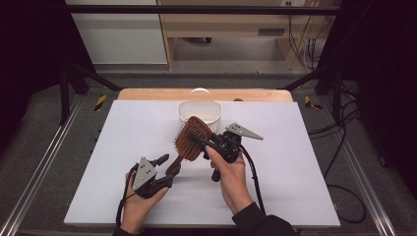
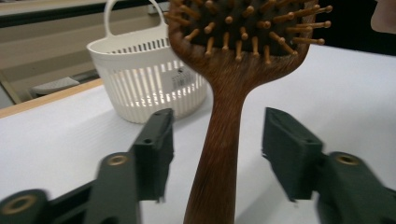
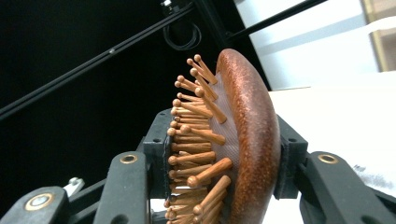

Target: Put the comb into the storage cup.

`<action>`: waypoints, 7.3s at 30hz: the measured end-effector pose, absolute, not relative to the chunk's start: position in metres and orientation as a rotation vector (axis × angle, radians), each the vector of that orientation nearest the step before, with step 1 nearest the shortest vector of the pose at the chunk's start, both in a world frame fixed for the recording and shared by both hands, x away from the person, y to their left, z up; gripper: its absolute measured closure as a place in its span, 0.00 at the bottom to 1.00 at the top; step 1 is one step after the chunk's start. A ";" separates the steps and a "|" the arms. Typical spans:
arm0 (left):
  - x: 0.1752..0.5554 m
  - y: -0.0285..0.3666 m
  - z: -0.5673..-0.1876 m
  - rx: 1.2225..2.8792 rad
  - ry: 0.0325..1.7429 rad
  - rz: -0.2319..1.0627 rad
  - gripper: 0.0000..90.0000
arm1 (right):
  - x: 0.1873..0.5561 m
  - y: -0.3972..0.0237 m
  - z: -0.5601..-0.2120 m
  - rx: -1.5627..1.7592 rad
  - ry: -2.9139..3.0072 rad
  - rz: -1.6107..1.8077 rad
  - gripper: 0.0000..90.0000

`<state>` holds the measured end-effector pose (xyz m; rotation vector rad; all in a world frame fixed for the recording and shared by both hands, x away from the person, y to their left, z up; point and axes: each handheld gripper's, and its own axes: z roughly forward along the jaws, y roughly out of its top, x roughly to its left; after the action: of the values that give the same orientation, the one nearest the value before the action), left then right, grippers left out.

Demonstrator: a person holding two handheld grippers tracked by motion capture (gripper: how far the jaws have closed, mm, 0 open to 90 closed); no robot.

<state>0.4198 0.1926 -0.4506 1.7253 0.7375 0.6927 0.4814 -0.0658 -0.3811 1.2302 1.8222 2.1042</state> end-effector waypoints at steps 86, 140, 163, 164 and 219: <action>0.413 0.282 -0.467 1.491 0.998 0.785 0.04 | 0.592 -0.084 -0.296 1.299 1.371 1.962 0.57; 0.414 0.283 -0.467 1.498 0.946 0.786 0.03 | 0.602 -0.081 -0.335 1.356 1.405 1.876 0.57; 0.414 0.283 -0.467 1.498 0.943 0.785 0.03 | 0.603 -0.078 -0.345 1.368 1.420 1.866 0.56; 0.414 0.283 -0.467 1.498 0.943 0.785 0.03 | 0.603 -0.077 -0.345 1.368 1.421 1.866 0.56; 0.416 0.285 -0.468 1.479 0.950 0.765 0.03 | 0.602 -0.071 -0.364 1.397 1.441 1.853 0.57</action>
<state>0.4162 0.2850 -0.4677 1.4794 0.9504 0.7645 0.6018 -0.0705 -0.3637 1.3974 1.4406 1.8526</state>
